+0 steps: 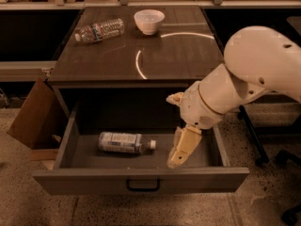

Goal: Pick blue plastic bottle from top drawer and place on counter

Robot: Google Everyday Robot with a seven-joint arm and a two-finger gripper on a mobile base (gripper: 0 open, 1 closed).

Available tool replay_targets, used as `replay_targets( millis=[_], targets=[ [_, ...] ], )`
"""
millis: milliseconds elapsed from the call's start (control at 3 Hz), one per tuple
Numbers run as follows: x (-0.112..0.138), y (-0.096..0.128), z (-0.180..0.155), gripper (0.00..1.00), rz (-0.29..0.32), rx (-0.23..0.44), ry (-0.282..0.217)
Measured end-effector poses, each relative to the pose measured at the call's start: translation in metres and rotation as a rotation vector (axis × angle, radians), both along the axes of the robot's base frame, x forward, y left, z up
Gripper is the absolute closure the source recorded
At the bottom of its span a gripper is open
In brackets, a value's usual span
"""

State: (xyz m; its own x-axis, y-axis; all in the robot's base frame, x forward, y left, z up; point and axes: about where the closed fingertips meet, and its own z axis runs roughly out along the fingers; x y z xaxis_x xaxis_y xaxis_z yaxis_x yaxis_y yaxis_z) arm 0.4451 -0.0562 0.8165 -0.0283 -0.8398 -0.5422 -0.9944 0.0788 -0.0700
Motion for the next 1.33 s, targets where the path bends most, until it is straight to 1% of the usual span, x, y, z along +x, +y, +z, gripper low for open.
replay_targets(
  millis=[333, 667, 1000, 1333],
  targets=[
    [0.013, 0.033, -0.029, 0.0, 0.03, 0.047, 0.01],
    [0.013, 0.033, -0.029, 0.0, 0.03, 0.047, 0.01],
    [0.027, 0.039, -0.04, 0.0, 0.026, 0.092, -0.01],
    [0.059, 0.053, -0.063, 0.0, 0.019, 0.146, -0.04]
  ],
)
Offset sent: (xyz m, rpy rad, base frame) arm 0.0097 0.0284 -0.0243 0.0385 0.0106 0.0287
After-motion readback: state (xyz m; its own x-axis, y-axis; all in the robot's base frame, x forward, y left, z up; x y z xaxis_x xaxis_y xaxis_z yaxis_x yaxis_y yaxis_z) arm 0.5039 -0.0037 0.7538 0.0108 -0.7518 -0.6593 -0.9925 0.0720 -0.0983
